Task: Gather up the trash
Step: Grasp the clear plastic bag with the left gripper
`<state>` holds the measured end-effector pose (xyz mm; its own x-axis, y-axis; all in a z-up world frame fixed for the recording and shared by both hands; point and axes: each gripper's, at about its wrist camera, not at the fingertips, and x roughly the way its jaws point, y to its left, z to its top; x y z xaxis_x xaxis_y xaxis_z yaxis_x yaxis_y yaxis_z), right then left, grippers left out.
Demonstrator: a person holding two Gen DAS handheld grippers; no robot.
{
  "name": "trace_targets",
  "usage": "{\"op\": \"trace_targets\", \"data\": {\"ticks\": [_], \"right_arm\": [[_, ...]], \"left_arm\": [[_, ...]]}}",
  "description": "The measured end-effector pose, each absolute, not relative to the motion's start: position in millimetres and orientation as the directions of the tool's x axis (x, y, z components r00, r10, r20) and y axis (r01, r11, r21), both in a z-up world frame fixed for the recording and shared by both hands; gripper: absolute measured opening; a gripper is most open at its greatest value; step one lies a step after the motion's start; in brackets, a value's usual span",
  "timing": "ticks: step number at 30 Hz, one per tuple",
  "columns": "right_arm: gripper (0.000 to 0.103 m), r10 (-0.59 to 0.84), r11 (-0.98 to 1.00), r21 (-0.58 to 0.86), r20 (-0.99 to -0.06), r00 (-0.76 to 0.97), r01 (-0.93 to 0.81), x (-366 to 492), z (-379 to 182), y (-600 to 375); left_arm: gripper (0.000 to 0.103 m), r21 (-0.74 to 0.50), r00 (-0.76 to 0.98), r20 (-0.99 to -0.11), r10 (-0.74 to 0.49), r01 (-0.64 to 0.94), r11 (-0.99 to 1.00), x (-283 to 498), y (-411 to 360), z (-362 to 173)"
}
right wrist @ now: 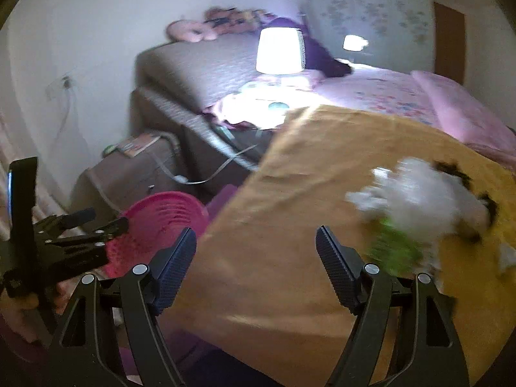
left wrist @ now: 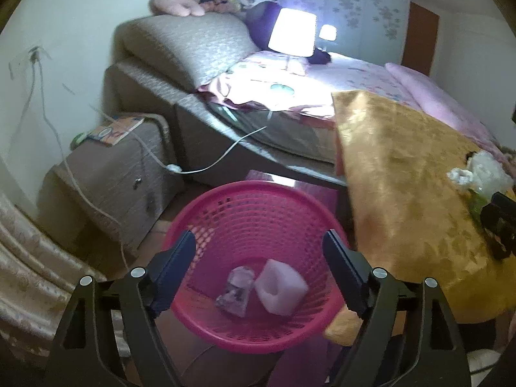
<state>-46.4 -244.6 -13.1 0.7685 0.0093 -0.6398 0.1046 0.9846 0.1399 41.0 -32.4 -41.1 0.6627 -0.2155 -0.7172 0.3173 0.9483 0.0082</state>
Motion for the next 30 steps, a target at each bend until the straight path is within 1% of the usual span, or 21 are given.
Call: {"op": "trace_targets", "data": {"ticks": [6,13,23,26,30], "right_arm": [[0.074,-0.124,0.953,0.137,-0.640,0.759,0.271,-83.8,-17.8,-298.0],[0.075,-0.228,0.898,0.141,-0.659,0.716,0.416,-117.2,-33.6,-348.2],[0.075,-0.256,0.865,0.170,-0.660,0.706,0.472,-136.1,-44.6,-369.8],[0.075,-0.253,0.862,0.179,-0.658,0.709,0.475,-141.3,-44.8,-370.9],[0.075,-0.245,0.858,0.194,-0.660,0.710,0.476,-143.5,-48.3,-374.9]], "left_arm": [[0.080,-0.006,0.639,-0.712,-0.291,0.408,0.913,31.2,-59.3,-35.8],[0.080,0.003,0.594,-0.706,-0.385,0.546,0.838,18.0,-113.4,-26.1],[0.084,-0.026,0.490,-0.667,-0.561,0.738,0.675,-2.5,-212.8,1.6],[0.084,-0.054,0.426,-0.673,-0.604,0.787,0.615,-5.2,-244.9,3.1],[0.084,-0.079,0.355,-0.694,-0.627,0.827,0.556,-5.7,-282.3,-0.5]]}}
